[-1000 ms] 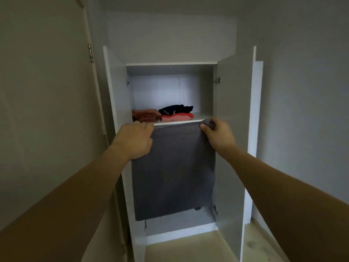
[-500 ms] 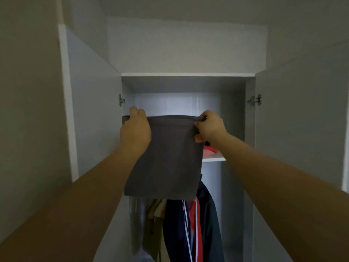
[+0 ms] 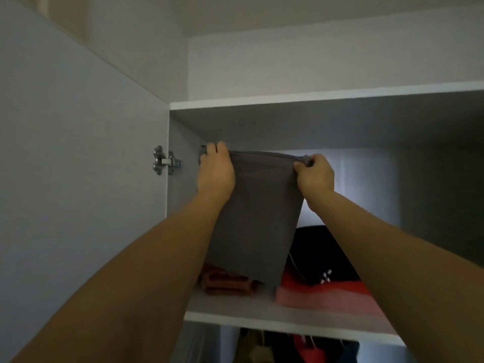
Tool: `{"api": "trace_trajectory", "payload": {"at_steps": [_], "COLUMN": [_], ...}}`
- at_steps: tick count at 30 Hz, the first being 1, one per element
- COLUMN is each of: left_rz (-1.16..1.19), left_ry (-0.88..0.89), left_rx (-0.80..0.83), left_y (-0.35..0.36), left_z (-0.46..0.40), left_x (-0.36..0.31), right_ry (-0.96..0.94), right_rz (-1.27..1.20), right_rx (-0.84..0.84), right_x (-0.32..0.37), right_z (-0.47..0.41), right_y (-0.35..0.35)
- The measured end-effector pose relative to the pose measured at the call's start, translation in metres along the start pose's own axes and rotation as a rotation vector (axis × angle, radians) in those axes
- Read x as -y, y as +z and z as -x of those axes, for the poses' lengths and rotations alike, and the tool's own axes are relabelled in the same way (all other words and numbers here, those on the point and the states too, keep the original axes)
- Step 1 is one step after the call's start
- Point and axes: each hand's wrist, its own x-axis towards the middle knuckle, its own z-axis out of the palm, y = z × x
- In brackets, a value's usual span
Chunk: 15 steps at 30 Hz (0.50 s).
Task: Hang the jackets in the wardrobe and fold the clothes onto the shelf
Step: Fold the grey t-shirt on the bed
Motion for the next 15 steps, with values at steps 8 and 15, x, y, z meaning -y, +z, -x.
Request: {"api": "trace_trajectory", "payload": {"at_steps": [8, 15], "left_rz": [-0.195, -0.297], "left_ry": [0.006, -0.011], "left_rx": [0.068, 0.208], "left_y": [0.139, 0.267], "left_z": [-0.104, -0.166], "left_x": [0.03, 0.074], "right_ry": [-0.007, 0.038], "right_rz": [0.238, 0.242], "right_rx": [0.013, 0.12], "right_x": [-0.085, -0.173], "right_z": [-0.112, -0.186], "right_y": [0.101, 0.19]}}
